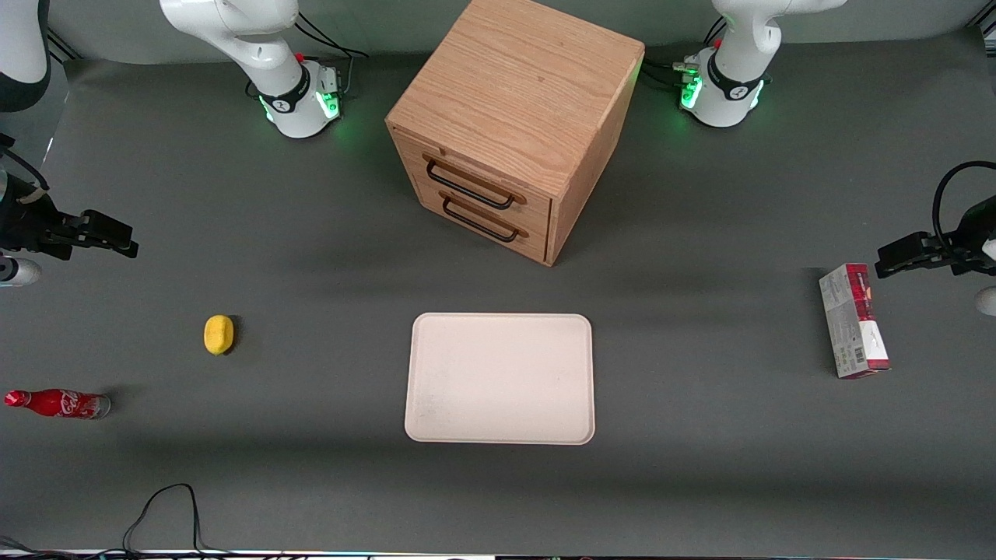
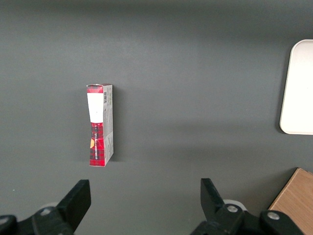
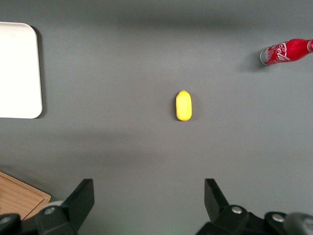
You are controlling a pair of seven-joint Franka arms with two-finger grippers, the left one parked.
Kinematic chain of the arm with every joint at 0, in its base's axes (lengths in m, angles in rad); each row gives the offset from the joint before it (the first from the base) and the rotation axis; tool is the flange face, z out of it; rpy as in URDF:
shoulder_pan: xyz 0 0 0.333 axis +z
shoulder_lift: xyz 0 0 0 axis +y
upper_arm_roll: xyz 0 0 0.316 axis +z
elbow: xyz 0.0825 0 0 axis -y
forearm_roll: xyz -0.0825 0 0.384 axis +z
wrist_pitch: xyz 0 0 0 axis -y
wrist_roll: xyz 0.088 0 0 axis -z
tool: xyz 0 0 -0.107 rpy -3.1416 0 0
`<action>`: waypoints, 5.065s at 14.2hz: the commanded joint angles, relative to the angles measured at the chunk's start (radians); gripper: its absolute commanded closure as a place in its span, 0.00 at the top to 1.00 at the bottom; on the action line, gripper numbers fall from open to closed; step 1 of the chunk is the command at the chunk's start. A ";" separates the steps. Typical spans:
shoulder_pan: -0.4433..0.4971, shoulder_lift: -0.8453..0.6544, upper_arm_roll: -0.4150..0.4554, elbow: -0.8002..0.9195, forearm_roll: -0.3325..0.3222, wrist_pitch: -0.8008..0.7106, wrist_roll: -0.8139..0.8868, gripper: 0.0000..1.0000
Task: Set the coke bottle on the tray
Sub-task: 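Move the right gripper over the red Coca-Cola bottle, then lower the open right gripper around the bottle's middle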
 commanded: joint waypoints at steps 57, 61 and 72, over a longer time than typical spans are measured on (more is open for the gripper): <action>-0.501 0.934 0.068 0.770 0.066 0.292 -0.695 1.00; -0.499 0.942 0.068 0.769 0.066 0.298 -0.695 1.00; -0.490 0.948 0.068 0.764 0.064 0.312 -0.741 1.00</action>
